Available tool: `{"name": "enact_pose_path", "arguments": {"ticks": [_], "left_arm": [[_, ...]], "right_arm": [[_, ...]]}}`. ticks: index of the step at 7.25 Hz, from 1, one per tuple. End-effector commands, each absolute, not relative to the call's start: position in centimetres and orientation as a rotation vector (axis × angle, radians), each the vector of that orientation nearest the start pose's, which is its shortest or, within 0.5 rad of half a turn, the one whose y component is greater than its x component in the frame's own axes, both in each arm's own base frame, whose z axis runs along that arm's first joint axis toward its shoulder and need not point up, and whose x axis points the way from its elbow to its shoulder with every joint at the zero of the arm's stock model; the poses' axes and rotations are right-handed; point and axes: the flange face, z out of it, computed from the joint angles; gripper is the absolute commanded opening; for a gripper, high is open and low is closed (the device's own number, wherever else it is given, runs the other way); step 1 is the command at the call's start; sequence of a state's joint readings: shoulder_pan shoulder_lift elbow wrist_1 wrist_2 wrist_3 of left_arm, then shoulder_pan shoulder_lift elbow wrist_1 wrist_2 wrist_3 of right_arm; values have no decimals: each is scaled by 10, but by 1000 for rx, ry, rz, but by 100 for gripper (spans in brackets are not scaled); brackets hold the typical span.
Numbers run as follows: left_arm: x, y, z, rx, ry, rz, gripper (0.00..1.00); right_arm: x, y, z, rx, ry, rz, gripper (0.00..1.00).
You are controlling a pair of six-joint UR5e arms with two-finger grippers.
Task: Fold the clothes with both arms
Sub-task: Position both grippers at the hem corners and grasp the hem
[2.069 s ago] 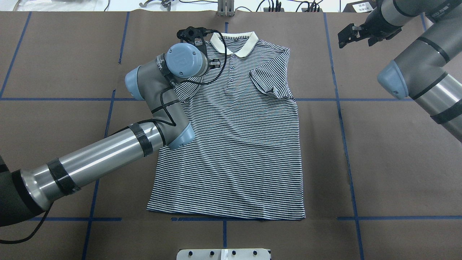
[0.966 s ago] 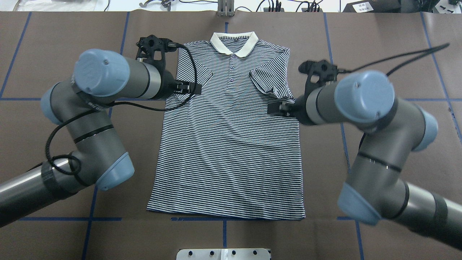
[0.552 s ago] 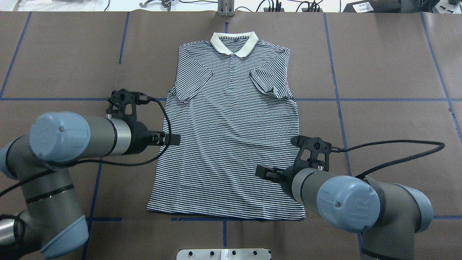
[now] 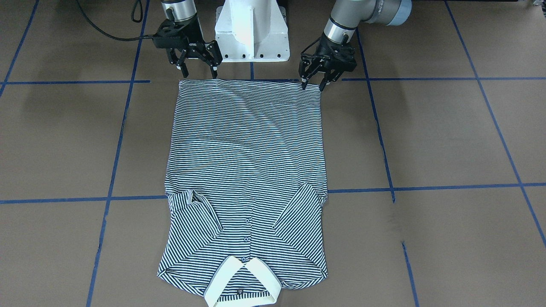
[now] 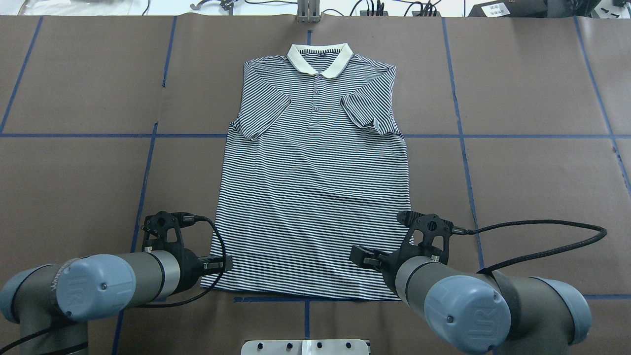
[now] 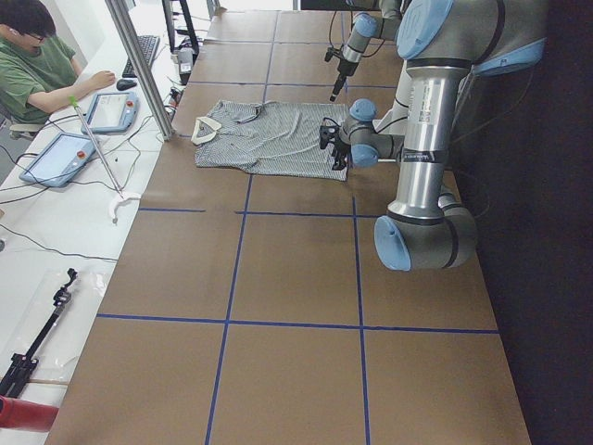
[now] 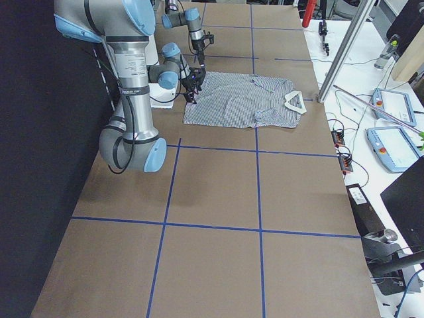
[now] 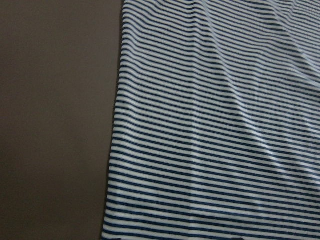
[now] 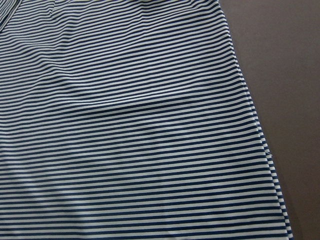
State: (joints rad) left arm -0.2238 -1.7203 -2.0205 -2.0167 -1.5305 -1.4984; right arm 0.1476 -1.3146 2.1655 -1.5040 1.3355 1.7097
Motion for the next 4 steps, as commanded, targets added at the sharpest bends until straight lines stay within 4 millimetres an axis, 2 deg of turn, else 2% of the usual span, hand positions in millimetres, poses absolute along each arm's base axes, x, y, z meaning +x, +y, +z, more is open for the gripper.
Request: {"name": "enact_pose_path", "arguments": {"ticks": [1, 4], "left_arm": [[483, -246, 337, 185, 1004, -158, 64], [493, -246, 353, 177, 969, -151, 64]], "right_arm": [[-475, -229, 257, 235, -919, 378, 99], [-475, -229, 259, 234, -917, 376, 99]]}}
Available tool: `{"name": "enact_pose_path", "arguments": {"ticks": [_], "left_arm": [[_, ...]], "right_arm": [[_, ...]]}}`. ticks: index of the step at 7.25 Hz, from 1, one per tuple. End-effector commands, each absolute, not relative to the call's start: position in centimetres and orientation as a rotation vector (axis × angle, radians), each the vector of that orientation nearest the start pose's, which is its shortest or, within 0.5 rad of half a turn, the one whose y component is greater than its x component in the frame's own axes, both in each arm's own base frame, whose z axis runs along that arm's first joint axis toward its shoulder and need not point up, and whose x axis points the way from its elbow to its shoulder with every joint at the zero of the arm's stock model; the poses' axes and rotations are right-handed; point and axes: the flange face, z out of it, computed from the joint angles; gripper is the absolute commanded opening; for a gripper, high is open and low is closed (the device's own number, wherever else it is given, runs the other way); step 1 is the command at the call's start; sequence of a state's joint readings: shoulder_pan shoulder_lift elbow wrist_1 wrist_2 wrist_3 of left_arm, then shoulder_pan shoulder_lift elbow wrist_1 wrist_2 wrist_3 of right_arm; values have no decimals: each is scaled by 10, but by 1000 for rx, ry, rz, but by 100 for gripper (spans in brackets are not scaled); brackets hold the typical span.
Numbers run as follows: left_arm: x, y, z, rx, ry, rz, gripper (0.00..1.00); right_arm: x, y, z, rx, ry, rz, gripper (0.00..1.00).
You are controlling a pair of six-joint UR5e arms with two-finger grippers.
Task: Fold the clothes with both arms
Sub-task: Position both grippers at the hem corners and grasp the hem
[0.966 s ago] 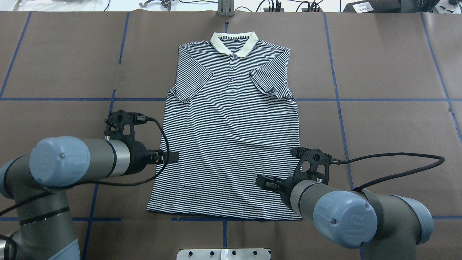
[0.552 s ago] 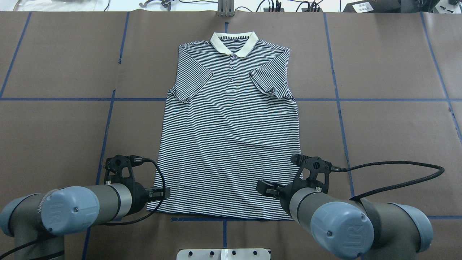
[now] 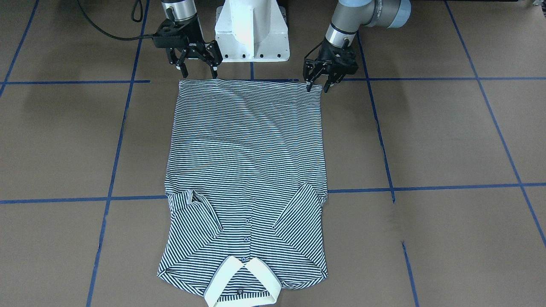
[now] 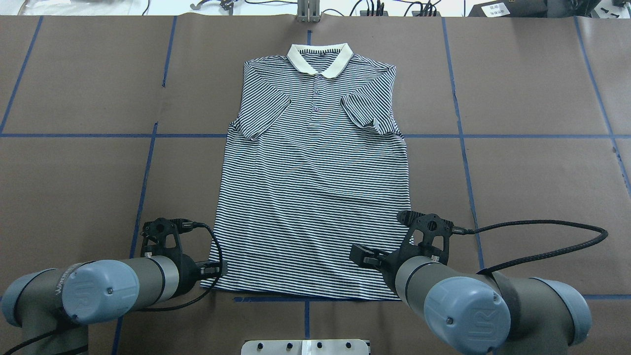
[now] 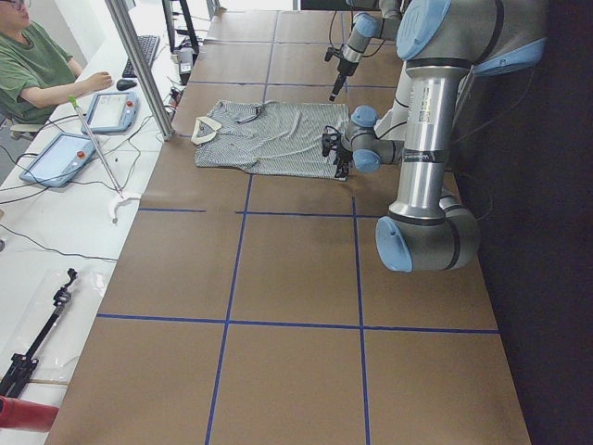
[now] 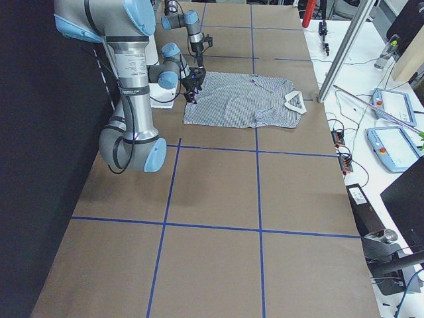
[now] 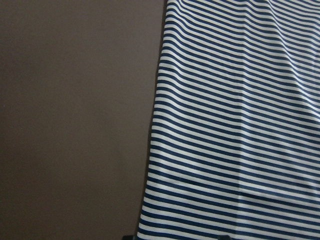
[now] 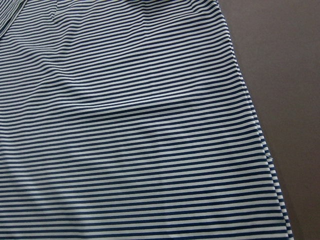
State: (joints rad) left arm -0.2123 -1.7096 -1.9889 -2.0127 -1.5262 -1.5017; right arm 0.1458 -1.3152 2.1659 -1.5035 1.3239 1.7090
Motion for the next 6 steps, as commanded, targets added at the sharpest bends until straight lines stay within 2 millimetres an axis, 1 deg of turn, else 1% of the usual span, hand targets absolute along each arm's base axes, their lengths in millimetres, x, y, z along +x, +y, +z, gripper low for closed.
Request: {"name": "enact_pose_path", "arguments": {"ticks": [1, 2, 6], "left_arm": [[495, -246, 357, 176, 961, -150, 62], [495, -245, 357, 175, 961, -148, 60], [498, -238, 353, 167, 972, -134, 59]], "right_arm": [[-475, -229, 259, 234, -915, 376, 99], [-476, -229, 259, 234, -917, 376, 99], [-476, -229, 260, 234, -914, 375, 99]]}}
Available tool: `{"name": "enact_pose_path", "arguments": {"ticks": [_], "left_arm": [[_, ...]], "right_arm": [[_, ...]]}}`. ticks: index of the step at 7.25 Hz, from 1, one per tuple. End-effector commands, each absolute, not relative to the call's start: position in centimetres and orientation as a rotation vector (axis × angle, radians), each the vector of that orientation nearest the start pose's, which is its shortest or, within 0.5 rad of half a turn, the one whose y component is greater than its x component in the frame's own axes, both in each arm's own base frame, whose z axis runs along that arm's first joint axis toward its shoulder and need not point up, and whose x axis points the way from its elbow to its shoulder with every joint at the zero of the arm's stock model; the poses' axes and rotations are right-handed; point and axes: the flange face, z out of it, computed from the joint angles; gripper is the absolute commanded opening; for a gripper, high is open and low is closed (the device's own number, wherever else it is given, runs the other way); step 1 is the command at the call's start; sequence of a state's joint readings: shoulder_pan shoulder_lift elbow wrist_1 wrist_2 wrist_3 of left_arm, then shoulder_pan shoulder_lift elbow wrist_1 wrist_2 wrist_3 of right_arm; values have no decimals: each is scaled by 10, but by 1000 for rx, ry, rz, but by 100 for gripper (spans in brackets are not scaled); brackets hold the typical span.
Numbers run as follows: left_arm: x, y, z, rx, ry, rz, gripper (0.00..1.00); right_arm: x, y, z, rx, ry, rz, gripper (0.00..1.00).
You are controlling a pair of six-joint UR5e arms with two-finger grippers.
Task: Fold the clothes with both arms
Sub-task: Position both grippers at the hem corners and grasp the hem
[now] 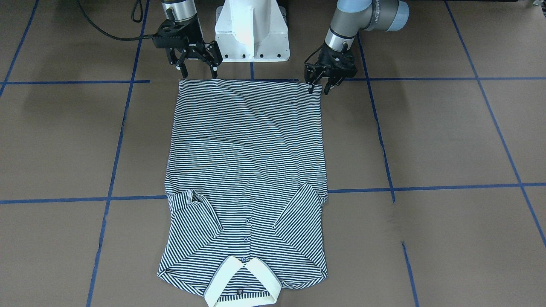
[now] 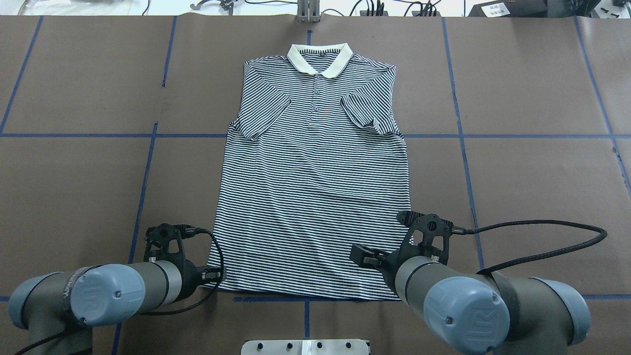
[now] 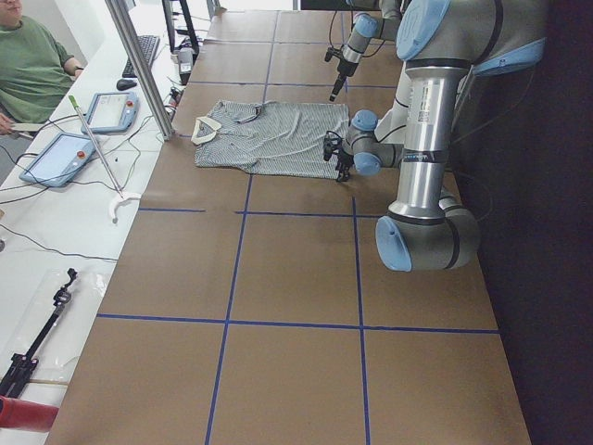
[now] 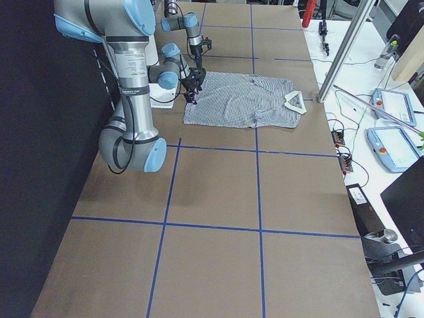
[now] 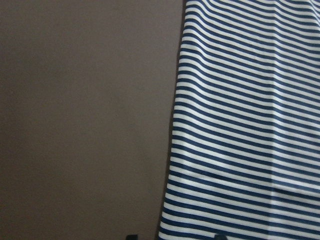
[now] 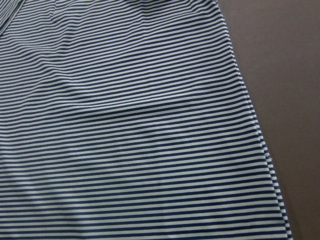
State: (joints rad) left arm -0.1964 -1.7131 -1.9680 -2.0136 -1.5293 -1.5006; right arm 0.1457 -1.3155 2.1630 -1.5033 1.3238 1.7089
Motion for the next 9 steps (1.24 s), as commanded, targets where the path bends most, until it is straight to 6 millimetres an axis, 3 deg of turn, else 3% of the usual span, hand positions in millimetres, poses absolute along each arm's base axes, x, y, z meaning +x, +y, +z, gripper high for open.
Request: {"name": "enact_pose_path", "arguments": {"ticks": [1, 2, 3, 4, 5, 8, 9], "left_arm": [[500, -234, 353, 163, 973, -127, 59], [500, -233, 351, 162, 977, -127, 55], [502, -230, 351, 157, 977, -128, 35], [502, -229, 350, 157, 980, -127, 5], [501, -229, 350, 157, 980, -125, 0], [500, -228, 337, 168, 1004, -116, 0], [502, -228, 332, 168, 1014, -114, 0]], "right_arm": [[-477, -229, 260, 234, -914, 375, 99], [-477, -229, 260, 234, -914, 375, 99], [-477, -229, 260, 236, -914, 376, 99], [-477, -229, 260, 235, -914, 378, 99], [-477, -229, 260, 236, -914, 376, 99], [-483, -229, 262, 281, -906, 391, 99], [-491, -212, 269, 324, -888, 367, 99]]}}
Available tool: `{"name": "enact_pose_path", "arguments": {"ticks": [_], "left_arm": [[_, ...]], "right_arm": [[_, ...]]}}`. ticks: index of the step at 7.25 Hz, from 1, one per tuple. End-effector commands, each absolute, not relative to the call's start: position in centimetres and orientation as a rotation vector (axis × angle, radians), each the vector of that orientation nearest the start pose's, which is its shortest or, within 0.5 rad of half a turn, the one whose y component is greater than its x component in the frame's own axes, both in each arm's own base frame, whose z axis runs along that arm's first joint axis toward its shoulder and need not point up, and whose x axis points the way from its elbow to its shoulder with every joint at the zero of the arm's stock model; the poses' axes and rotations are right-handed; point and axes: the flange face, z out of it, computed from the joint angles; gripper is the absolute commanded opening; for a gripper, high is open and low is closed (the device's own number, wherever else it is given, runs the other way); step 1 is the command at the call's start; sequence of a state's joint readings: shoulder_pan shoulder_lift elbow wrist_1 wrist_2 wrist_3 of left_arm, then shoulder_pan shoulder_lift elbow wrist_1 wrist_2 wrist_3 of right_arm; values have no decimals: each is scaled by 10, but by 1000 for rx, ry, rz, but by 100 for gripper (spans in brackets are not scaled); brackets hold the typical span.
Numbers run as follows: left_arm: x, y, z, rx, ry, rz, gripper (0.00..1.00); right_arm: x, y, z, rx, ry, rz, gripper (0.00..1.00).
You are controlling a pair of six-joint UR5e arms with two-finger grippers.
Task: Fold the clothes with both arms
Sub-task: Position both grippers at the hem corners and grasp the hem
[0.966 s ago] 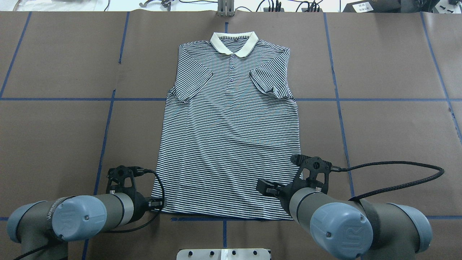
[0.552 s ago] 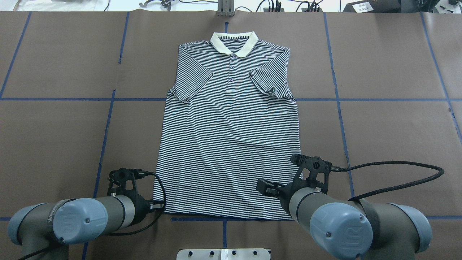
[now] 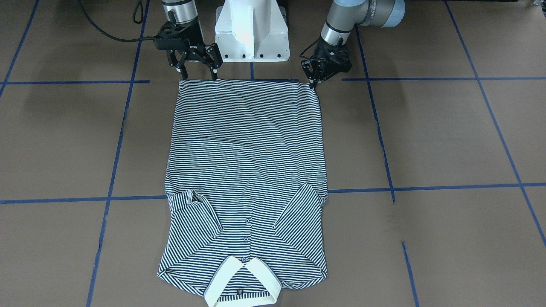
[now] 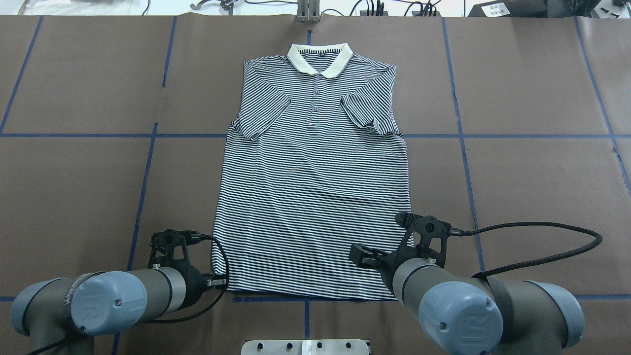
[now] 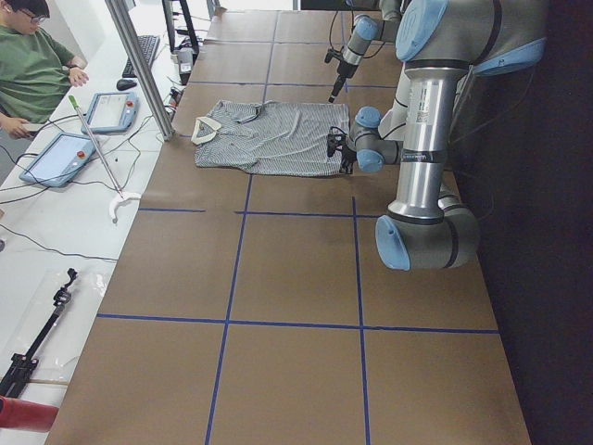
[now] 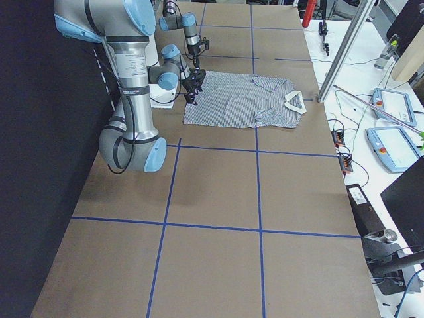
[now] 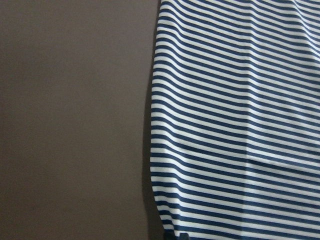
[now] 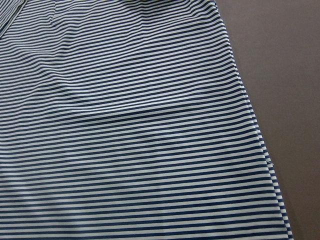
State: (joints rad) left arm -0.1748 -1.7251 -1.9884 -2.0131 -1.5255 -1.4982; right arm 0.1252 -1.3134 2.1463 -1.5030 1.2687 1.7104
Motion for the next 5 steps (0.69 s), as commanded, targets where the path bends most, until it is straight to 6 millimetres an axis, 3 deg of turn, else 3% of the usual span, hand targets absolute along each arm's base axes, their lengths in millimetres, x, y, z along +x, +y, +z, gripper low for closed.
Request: {"name": "enact_pose_path", "arguments": {"ticks": [1, 3, 4, 5], "left_arm": [[506, -229, 324, 170, 1027, -114, 0], [508, -230, 311, 173, 1053, -116, 0], [509, -230, 309, 174, 1056, -116, 0], [509, -230, 308, 173, 1058, -115, 0]], "right_arm": [[-492, -206, 284, 326, -835, 348, 90], [-496, -188, 313, 316, -775, 310, 71], [-500, -187, 332, 319, -737, 305, 68], [-499, -187, 336, 318, -729, 306, 63]]}}
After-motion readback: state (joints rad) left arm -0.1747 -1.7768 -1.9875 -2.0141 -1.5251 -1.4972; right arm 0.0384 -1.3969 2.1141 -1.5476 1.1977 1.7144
